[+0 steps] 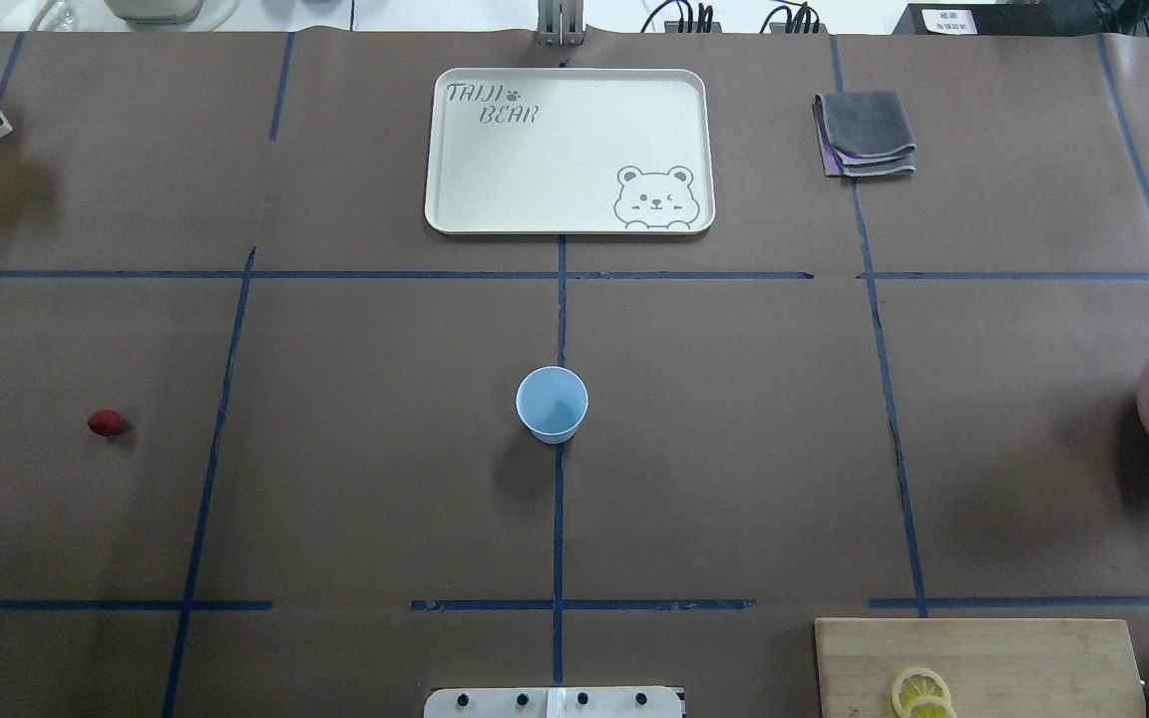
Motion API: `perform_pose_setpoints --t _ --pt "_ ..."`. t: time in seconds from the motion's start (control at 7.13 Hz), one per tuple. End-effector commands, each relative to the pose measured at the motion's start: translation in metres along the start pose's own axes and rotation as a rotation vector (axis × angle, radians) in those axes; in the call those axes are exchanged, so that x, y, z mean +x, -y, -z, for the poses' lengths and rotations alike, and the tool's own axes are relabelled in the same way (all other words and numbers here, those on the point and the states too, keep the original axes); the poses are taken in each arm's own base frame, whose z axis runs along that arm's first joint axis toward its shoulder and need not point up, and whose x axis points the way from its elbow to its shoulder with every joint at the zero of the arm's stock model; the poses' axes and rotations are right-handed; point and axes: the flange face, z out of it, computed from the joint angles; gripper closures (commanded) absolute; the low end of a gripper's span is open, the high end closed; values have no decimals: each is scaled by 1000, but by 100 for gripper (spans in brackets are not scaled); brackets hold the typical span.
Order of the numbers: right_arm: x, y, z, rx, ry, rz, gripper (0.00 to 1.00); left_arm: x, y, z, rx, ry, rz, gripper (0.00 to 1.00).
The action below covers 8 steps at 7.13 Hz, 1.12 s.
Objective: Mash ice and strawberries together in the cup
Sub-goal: 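Grasp an ice cube from the pink bowl with the right gripper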
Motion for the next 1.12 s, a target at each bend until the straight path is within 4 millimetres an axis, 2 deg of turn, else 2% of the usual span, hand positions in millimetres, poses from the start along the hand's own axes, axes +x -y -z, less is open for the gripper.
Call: perform_pose_setpoints --t 0.0,0.42,0.56,0.7,0.84,0.98 --pt "-1 0 -5 -11 1 3 32 0 0 0 0 -1 0 0" --pt "0 -1 -6 -13 -1 2 82 0 0 0 0 -1 0 0" --pt "-2 2 -3 -5 -1 14 89 0 0 0 1 -1 -1 0" --pt "-1 5 1 4 -2 66 89 1 1 1 1 -1 -1 0" --pt "11 11 19 40 -7 63 90 1 1 1 2 0 -2 0" --pt "11 31 40 83 -1 62 91 0 1 1 1 0 -1 0"
